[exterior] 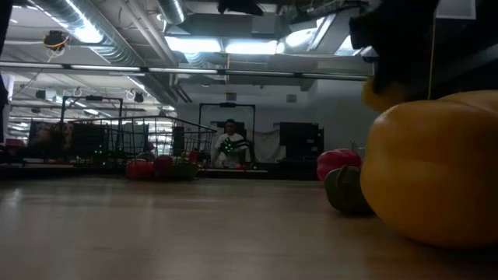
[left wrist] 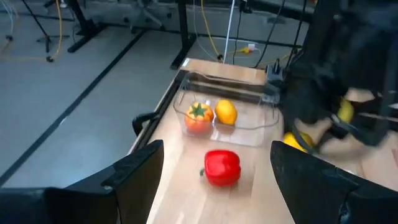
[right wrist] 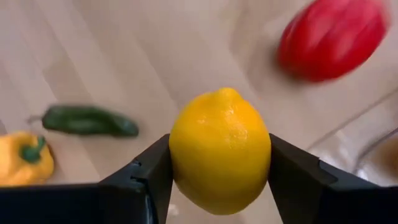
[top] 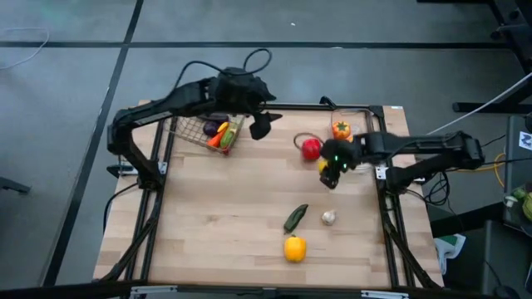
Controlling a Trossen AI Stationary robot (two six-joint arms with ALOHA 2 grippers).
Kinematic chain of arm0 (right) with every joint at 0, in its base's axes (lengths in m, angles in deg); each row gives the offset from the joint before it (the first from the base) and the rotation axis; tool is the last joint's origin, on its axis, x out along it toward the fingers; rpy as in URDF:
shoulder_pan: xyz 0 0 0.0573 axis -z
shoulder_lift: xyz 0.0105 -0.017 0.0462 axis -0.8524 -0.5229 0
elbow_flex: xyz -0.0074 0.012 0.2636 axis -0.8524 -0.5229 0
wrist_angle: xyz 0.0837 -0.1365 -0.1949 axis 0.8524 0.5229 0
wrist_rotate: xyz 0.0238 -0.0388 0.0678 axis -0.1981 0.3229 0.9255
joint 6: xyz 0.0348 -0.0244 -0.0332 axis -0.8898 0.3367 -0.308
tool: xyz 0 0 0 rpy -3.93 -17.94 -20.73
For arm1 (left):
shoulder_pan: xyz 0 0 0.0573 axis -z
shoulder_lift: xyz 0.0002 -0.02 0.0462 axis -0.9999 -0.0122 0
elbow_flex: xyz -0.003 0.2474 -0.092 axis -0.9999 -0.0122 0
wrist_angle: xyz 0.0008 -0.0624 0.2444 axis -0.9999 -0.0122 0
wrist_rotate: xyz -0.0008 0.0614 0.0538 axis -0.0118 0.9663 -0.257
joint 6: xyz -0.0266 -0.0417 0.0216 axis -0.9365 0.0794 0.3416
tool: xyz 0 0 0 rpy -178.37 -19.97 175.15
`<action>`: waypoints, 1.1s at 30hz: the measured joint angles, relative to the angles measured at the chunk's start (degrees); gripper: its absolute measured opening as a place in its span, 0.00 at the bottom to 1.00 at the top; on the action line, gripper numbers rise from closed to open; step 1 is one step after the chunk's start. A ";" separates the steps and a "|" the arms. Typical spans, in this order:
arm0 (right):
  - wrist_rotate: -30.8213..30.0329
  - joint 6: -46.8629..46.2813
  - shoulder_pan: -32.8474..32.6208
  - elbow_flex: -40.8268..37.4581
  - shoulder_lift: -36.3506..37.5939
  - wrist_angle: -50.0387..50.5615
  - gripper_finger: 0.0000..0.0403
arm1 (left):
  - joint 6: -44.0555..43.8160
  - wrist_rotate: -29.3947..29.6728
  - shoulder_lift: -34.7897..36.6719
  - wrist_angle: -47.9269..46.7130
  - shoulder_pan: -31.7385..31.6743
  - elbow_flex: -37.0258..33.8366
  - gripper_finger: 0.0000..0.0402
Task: Sort produce into baskets
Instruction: Put the yellow lemon into the transparent bin
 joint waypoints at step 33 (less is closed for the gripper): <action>-8.27 27.69 25.03 5.47 0.02 14.14 0.61 | -3.85 -0.03 9.28 22.33 11.50 -30.16 0.73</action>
